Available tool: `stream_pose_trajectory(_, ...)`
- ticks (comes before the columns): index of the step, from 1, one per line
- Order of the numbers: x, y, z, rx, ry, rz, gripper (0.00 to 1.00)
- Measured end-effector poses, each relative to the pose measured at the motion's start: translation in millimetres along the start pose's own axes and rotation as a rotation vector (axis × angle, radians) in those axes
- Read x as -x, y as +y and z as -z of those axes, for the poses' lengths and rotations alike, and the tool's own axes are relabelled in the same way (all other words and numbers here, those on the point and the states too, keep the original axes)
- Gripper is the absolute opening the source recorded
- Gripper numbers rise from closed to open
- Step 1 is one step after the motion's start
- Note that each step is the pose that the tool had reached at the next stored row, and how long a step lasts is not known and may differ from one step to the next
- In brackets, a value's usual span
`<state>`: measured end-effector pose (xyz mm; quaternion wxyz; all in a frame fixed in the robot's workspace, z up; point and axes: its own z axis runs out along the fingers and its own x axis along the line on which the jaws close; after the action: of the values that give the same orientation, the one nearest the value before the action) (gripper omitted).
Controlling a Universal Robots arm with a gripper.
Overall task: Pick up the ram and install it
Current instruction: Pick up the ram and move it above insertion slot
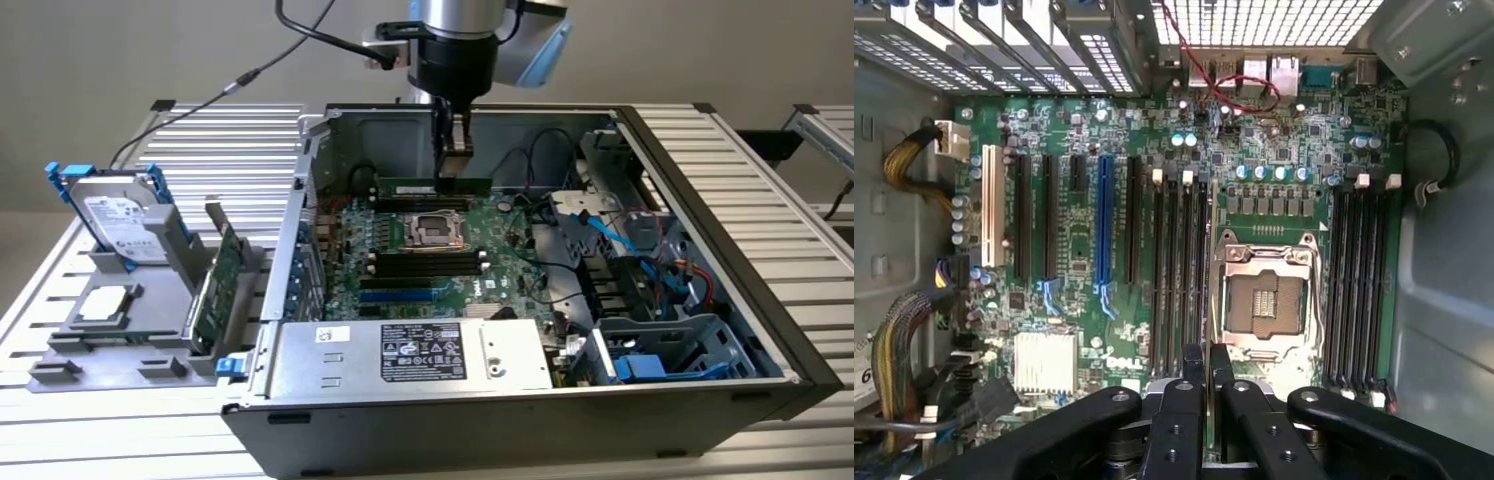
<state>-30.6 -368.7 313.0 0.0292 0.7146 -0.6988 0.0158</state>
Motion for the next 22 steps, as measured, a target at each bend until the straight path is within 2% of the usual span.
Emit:
stream_pose_trajectory(10,-4.2,-0.1,-17.4,-0.0013,0.0003,0.001,0.14)
stream_pose_trajectory(22,-16.1,1.4,-25.1,-0.0014,0.0002,0.002,0.14)
